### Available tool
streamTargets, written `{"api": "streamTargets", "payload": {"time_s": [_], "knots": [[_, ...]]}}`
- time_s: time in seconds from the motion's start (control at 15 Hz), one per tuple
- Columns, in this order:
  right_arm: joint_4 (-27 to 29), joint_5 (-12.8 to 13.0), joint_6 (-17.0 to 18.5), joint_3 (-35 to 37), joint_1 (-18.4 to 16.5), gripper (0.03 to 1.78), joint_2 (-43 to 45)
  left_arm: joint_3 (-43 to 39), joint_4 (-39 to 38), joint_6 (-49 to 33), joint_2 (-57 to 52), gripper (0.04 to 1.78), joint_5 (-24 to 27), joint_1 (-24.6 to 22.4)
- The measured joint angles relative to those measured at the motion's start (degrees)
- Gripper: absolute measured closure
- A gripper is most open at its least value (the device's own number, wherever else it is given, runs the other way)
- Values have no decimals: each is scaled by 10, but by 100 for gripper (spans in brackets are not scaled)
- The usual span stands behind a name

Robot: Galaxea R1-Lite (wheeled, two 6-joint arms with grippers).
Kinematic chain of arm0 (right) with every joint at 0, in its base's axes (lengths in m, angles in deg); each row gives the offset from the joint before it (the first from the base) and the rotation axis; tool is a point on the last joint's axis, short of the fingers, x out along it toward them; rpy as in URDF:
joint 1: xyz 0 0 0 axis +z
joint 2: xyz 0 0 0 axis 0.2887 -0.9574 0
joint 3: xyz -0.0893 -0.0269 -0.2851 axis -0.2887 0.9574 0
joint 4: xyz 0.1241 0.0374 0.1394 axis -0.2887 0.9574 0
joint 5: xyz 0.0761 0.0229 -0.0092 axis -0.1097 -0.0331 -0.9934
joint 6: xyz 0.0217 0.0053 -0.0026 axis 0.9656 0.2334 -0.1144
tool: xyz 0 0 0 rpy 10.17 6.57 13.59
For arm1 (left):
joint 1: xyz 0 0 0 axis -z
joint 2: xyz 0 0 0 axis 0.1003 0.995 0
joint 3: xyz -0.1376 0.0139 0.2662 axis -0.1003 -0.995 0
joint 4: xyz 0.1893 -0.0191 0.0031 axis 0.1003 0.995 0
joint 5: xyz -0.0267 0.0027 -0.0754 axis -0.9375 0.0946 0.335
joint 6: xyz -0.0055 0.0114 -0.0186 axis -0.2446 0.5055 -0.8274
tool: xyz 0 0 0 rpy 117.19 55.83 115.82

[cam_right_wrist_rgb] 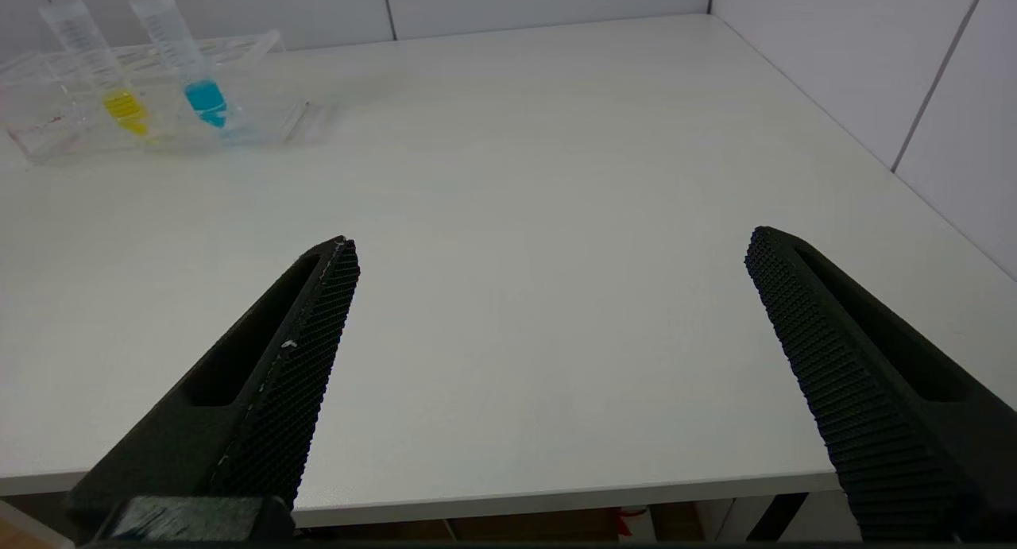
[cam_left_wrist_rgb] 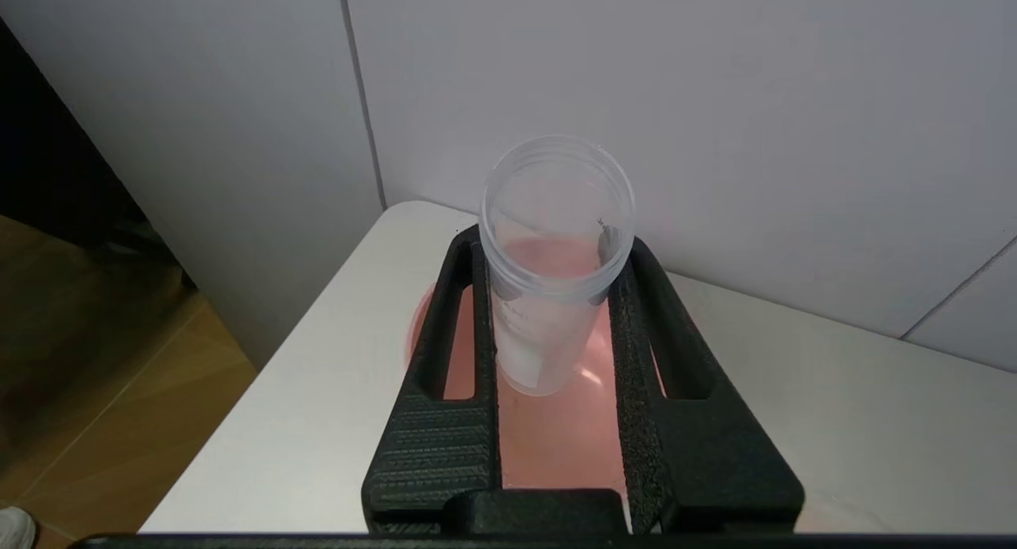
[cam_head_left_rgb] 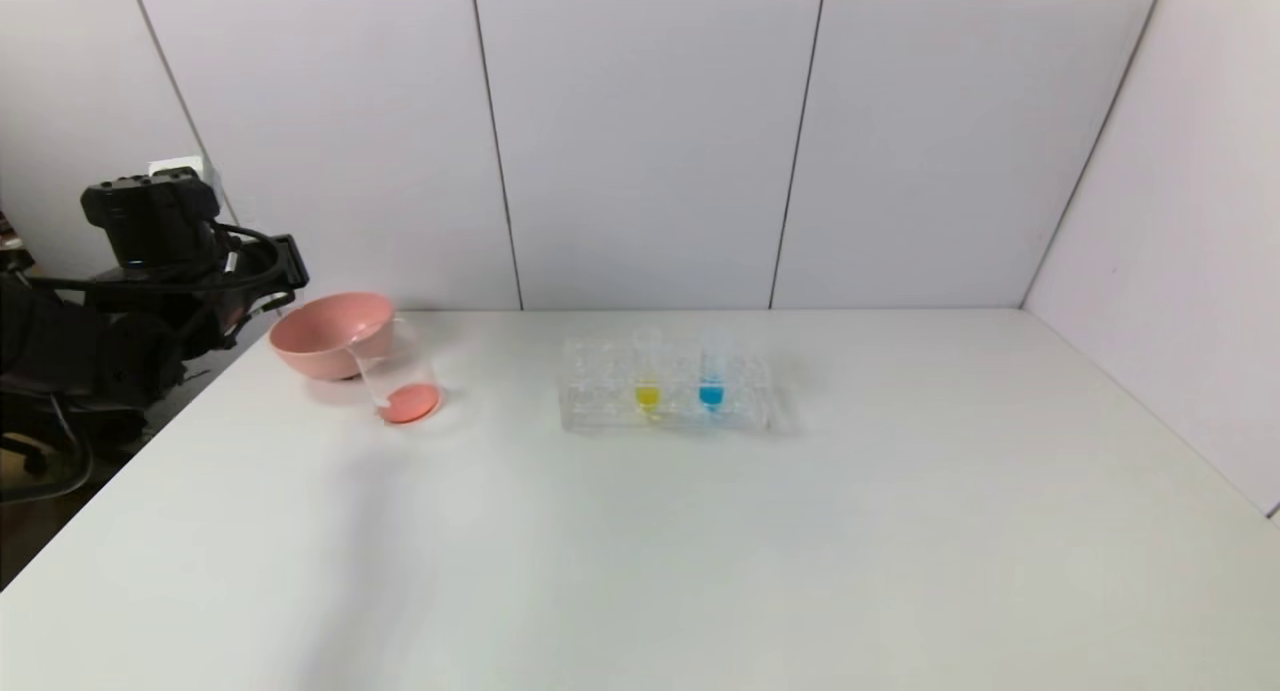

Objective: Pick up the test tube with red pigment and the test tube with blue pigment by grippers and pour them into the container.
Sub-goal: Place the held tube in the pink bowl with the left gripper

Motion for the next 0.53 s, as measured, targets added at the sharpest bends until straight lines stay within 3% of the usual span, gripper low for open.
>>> {"api": "streamTargets", "payload": {"time_s": [0.33,0.53], "knots": [[0,0,0,0,0,4,0,33,2,2,48,138,1,0],[0,0,0,0,0,4,0,36,2,1,54,119,0,0]]}}
